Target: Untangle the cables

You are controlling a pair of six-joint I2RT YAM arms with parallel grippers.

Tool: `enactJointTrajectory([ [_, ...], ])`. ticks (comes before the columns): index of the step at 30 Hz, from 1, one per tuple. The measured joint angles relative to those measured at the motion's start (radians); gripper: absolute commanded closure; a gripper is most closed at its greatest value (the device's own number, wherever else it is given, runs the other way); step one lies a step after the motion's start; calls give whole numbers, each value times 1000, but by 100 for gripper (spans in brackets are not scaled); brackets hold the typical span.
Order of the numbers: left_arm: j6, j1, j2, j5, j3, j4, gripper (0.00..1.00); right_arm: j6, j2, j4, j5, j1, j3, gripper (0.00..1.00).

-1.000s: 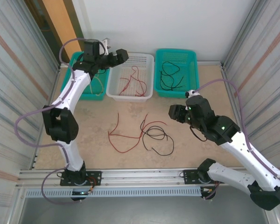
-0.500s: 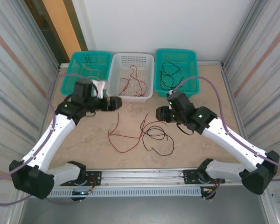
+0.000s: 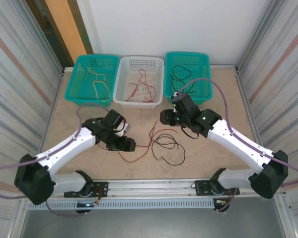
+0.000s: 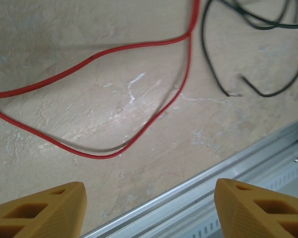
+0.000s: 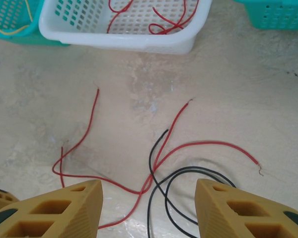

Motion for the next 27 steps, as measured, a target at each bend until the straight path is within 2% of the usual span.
enactJointTrajectory([
  [10, -120, 171, 102, 104, -109, 182, 24, 19, -37, -5, 1, 0, -37, 49],
  [18, -196, 200, 176, 118, -115, 324, 35, 19, -42, -4, 1, 0, -37, 48],
  [19, -203, 201, 178, 109, -114, 333, 39, 19, -42, -4, 1, 0, -37, 49],
  [23, -216, 206, 195, 65, -95, 339, 76, 19, -42, -4, 1, 0, -37, 49],
  [27, -209, 212, 230, 37, -36, 339, 93, 19, -42, -4, 1, 0, -37, 49],
])
